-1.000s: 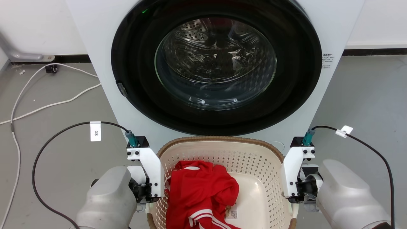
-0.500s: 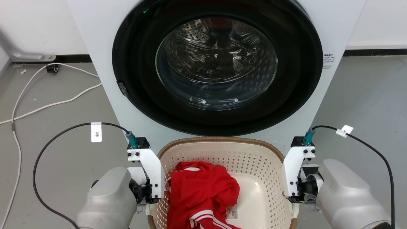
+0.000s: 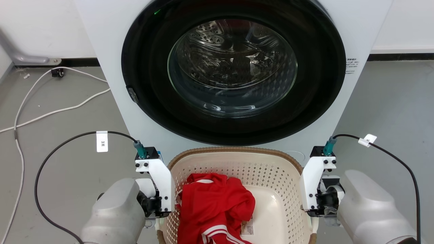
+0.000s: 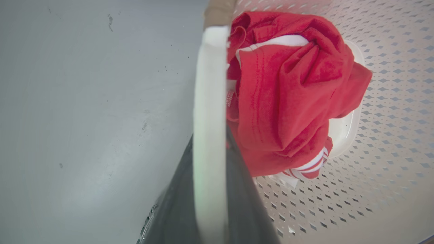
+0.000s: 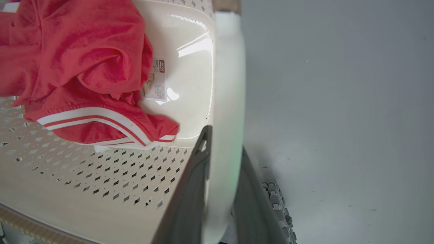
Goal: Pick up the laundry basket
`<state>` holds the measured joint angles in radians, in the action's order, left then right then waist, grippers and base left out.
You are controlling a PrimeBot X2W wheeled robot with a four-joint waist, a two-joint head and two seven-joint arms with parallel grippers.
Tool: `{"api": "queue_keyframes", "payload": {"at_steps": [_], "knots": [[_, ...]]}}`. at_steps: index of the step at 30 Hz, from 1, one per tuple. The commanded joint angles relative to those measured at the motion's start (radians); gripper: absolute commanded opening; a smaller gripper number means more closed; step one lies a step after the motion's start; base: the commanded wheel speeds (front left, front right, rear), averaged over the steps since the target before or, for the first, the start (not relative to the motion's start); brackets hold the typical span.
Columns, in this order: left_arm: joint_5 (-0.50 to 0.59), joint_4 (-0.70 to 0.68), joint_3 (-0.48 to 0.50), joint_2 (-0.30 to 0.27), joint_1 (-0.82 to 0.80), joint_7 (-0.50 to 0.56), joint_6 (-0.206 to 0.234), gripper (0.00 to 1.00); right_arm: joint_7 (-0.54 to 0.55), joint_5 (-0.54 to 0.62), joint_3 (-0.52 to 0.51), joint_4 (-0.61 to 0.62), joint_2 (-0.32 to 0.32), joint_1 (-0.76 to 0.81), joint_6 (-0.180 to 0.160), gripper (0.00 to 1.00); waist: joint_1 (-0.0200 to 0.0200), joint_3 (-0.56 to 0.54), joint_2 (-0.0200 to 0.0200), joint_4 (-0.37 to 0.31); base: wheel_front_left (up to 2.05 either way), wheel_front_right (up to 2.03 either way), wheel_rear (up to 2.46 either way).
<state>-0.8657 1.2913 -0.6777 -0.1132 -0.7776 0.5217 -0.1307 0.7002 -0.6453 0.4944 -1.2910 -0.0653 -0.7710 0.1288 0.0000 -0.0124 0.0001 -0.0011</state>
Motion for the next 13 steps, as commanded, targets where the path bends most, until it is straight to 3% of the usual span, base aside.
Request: {"api": "queue_keyframes", "payload": {"at_steps": [1, 13], "knots": [[-0.003, -0.003, -0.002, 0.006, 0.008, 0.0, 0.001, 0.0, 0.003, -0.002, -0.001, 0.002, 0.011, 0.012, 0.004, 0.0, 0.0, 0.0, -0.0001, 0.0, 0.0, 0.0, 0.0], [-0.017, -0.003, -0.005, 0.0, 0.01, 0.022, 0.004, 0.0, 0.023, 0.015, -0.02, 0.003, 0.015, 0.012, 0.004, 0.0, 0.0, -0.001, -0.0001, -0.001, 0.0, 0.0, 0.0]]}}
